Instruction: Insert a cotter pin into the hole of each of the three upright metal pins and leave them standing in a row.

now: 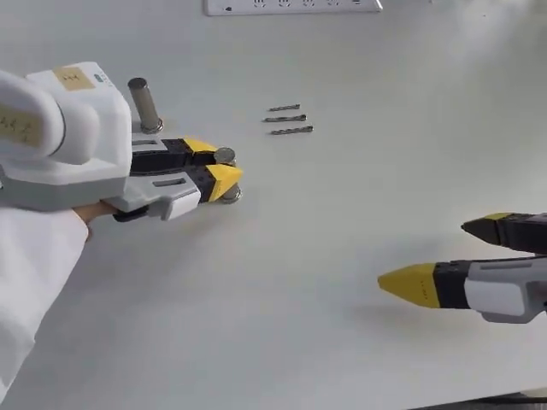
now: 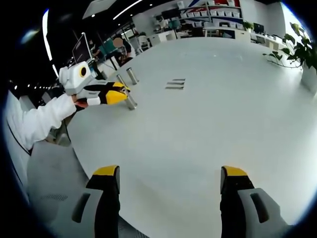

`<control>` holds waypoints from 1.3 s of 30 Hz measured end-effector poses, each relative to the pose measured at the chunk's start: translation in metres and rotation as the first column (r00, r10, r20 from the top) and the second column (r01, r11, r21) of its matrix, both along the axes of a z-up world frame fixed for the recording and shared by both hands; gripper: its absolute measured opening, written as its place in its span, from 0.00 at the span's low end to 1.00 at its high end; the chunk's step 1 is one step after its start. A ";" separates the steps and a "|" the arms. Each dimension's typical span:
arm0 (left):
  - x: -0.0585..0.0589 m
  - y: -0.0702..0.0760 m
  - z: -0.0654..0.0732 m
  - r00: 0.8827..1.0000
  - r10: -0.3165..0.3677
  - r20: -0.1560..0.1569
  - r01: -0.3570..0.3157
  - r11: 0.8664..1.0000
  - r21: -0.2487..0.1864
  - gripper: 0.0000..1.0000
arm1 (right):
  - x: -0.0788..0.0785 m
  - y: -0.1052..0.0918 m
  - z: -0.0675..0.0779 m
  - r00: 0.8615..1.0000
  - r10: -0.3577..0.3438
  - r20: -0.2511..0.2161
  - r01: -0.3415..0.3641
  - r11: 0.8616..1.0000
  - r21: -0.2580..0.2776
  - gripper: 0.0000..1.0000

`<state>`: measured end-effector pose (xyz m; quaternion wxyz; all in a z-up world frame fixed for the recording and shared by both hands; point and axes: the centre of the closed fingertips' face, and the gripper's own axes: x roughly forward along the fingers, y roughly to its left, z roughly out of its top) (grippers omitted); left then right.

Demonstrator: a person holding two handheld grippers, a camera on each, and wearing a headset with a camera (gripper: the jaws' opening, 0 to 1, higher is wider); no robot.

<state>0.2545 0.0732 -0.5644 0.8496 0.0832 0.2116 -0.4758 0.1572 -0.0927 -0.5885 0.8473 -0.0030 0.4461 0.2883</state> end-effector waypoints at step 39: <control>-0.045 0.050 0.009 0.986 0.041 -0.159 -0.063 0.988 -0.140 0.99 | 0.024 -0.012 0.016 0.997 -0.053 0.057 0.052 0.999 0.014 0.77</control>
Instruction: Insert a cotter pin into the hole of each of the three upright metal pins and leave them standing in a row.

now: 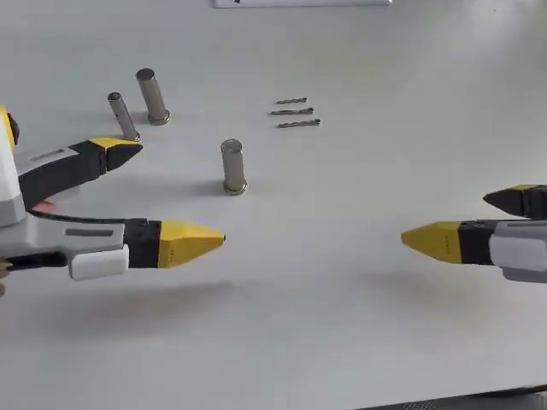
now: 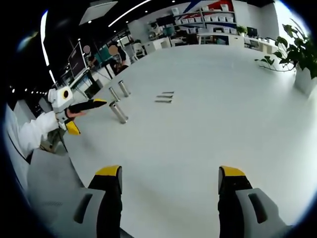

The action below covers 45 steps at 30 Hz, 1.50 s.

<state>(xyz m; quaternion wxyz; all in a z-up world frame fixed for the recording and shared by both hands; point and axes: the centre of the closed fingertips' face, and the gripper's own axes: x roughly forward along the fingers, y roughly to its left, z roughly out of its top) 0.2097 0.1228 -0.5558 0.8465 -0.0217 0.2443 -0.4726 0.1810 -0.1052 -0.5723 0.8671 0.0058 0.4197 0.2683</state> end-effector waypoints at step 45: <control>-0.028 0.019 0.010 0.996 0.060 -0.071 -0.063 0.997 -0.038 0.99 | 0.117 0.094 0.011 0.771 0.606 0.195 -0.580 0.795 -0.177 0.18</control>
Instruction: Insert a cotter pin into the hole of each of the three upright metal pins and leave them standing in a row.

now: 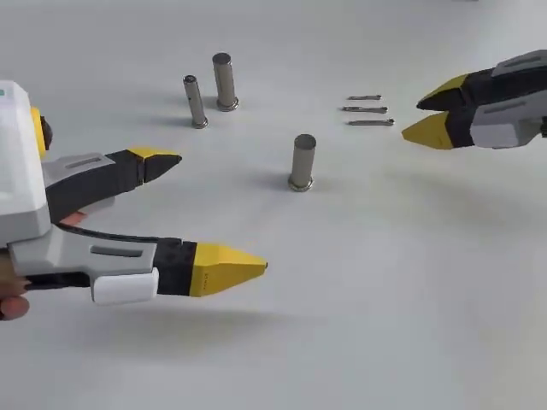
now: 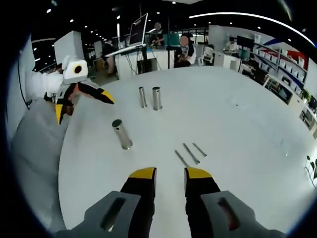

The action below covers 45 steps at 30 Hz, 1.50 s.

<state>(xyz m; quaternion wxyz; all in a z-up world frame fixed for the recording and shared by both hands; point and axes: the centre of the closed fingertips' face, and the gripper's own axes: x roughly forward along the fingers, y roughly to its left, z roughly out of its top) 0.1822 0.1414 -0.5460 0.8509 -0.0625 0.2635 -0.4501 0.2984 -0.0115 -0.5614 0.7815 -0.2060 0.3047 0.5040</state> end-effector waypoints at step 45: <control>-0.013 0.001 -0.003 0.998 0.027 -0.050 -0.029 0.999 -0.045 0.95 | 0.015 0.032 -0.040 0.974 0.223 0.035 -0.212 0.959 -0.189 0.00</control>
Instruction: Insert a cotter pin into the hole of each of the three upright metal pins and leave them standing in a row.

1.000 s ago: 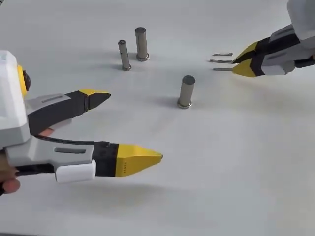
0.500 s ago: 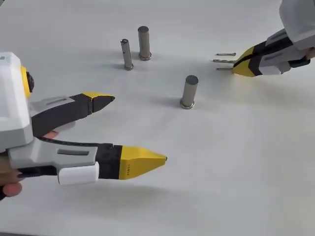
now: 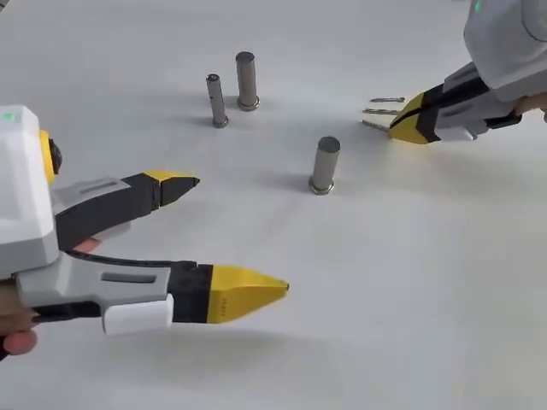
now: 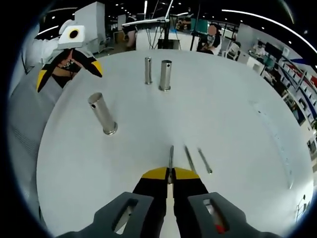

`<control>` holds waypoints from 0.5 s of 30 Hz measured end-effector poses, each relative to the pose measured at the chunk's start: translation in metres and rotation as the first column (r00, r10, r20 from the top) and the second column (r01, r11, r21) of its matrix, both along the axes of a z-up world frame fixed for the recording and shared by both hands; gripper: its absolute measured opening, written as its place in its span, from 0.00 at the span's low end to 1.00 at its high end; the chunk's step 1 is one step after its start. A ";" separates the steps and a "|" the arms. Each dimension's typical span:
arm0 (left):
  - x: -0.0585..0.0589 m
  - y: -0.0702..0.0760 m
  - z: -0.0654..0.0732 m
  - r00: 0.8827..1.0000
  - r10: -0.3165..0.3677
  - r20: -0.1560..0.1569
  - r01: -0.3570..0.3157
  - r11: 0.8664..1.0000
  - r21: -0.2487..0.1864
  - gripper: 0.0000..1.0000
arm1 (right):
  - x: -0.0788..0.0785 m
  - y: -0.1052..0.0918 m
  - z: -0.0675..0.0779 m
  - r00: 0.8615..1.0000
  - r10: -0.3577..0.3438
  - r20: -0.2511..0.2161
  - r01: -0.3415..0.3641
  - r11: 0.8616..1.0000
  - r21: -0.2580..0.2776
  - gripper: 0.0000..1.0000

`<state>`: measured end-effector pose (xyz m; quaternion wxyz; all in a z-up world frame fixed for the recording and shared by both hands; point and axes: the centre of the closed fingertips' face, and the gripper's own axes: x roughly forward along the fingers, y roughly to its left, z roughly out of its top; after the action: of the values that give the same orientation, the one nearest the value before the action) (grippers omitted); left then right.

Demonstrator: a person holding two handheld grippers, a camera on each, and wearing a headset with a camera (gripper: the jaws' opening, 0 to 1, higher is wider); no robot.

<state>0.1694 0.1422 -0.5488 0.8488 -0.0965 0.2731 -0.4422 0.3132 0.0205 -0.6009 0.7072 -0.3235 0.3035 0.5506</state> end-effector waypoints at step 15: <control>0.001 0.009 0.005 0.999 0.038 0.013 -0.038 0.999 0.007 0.98 | -0.014 -0.011 0.034 0.996 -0.025 0.080 0.018 0.997 0.077 0.00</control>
<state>0.1702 0.1509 -0.5441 0.8592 -0.0956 0.2673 -0.4257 0.2989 0.0098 -0.5667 0.7367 -0.3150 0.2566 0.5405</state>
